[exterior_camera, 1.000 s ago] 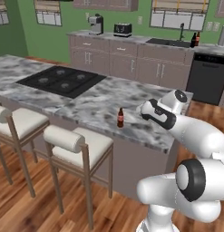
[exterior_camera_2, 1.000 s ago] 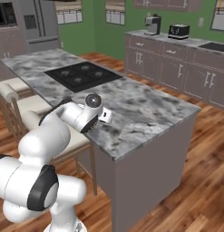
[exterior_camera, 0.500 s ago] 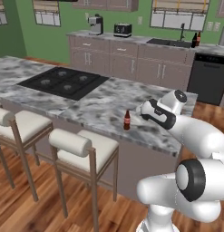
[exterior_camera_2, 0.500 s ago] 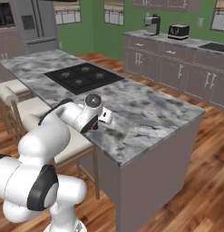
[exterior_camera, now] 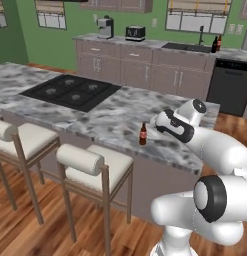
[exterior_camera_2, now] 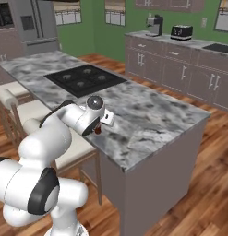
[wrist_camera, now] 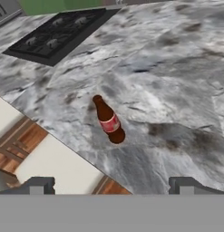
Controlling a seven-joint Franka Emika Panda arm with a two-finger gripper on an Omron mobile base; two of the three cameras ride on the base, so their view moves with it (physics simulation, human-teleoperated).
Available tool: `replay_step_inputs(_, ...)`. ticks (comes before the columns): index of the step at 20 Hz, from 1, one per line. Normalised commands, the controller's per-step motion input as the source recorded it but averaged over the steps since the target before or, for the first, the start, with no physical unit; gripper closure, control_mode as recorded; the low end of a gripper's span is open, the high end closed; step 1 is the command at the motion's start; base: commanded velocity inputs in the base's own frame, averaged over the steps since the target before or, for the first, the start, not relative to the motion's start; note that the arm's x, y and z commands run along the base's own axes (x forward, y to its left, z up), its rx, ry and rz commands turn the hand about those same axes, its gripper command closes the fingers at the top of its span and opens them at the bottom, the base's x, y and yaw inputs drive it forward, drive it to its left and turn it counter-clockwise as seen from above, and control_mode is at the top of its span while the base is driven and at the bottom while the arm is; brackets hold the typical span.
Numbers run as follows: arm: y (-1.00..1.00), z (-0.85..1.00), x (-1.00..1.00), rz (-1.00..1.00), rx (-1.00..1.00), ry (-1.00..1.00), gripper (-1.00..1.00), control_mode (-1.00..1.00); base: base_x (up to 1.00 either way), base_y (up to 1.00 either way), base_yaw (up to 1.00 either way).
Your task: Place the large bottle from the dining counter next to the other large bottle outside the sink, and place the small bottle from the dining counter next to the other small bottle inside the sink.
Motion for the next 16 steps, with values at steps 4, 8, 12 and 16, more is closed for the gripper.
replay_step_inputs(4, 0.0, 0.0, 0.0, 0.0, 0.0, 0.0, -1.0, 1.0, 0.43, 0.1, -0.02)
replay_step_inputs(8, 0.0, 0.0, 0.0, 0.0, 0.0, 0.0, -1.0, 1.0, 0.41, 0.09, -0.02)
replay_step_inputs(12, 0.0, 0.0, 0.0, 0.0, 0.0, 0.0, -1.0, 1.0, 0.4, 0.03, -0.02)
replay_step_inputs(16, 0.0, 0.0, 0.0, 0.0, 0.0, 0.0, -1.0, 1.0, 0.36, 0.01, -0.02)
